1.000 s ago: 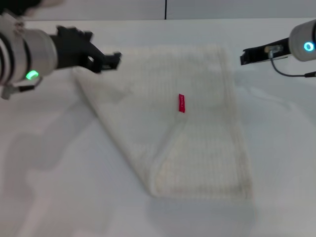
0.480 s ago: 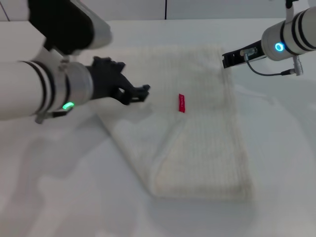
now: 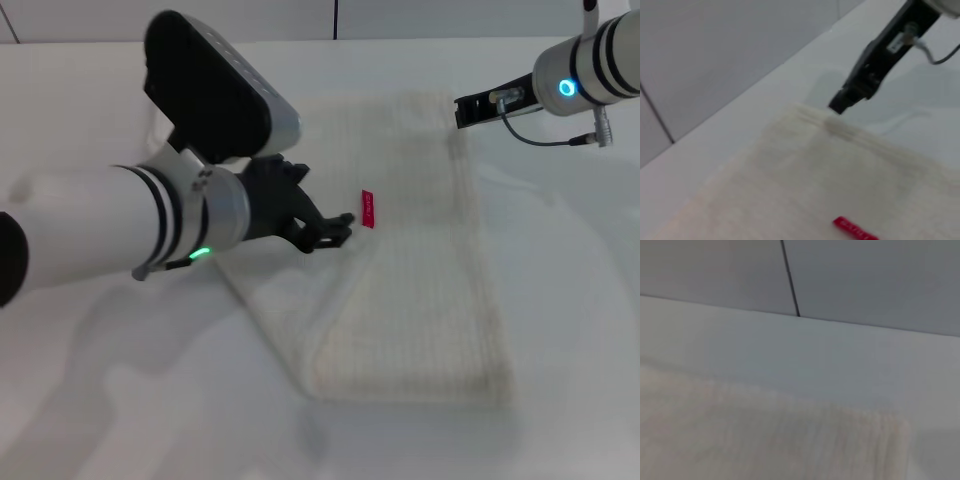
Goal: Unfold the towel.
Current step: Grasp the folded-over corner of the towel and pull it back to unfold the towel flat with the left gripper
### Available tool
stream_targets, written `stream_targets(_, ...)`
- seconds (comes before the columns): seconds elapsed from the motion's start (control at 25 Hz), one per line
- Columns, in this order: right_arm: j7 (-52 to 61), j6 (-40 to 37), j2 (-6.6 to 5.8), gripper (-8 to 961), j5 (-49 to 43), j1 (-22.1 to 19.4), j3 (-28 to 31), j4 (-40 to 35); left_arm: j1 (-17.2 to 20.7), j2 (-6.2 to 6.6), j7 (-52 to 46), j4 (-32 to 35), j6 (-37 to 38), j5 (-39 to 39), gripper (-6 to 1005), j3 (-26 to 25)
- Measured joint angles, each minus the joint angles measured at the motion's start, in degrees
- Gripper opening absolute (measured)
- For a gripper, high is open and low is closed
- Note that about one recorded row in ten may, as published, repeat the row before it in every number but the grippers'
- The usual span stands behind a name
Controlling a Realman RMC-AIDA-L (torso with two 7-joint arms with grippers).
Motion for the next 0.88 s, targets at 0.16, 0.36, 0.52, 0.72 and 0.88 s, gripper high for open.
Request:
stream_targets(0.16,0.0,2.4,-0.16,-1,0.1,1.6,0.2,4.1,-0.5,-0.05,0.2,1.0,1.7,-2.0,731,1.3)
stream_targets(0.36,0.0,3.8,-0.07,-2,0.1,3.2,-0.1,7.3,-1.8,0.01,0.4,4.5,5.9,-3.4,721,3.9)
stream_targets(0.52,0.0,3.8,0.18,-2,0.1,3.3,-0.6,7.5,-2.6,0.02,0.4,6.8,9.5,-3.6,713,6.8)
stream_targets(0.72,0.0,3.9,0.4,-2,0.2,3.3,-0.9,7.6,-3.2,-0.01,0.4,8.7,11.6,-3.6,702,8.1)
stream_targets(0.88,0.0,3.6,0.46,-2,0.2,3.4,-0.9,7.6,-4.3,-0.07,0.5,12.1,15.9,-3.5,694,10.1)
